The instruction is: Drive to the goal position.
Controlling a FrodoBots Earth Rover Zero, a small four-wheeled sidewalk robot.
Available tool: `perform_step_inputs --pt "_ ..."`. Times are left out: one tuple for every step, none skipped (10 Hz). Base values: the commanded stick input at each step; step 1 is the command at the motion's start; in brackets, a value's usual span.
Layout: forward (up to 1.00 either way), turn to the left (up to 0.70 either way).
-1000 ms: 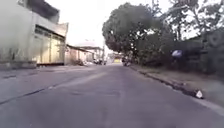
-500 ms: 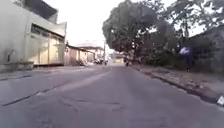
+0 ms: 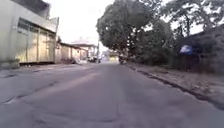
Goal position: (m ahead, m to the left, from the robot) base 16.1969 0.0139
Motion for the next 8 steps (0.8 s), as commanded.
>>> perform_step_inputs --pt "1.0 0.0" --pt "1.0 0.0" --pt "1.0 0.0" --pt "1.0 0.0" --pt "1.0 0.0" --pt "1.0 0.0" --pt "1.0 0.0" --pt "1.0 0.0"
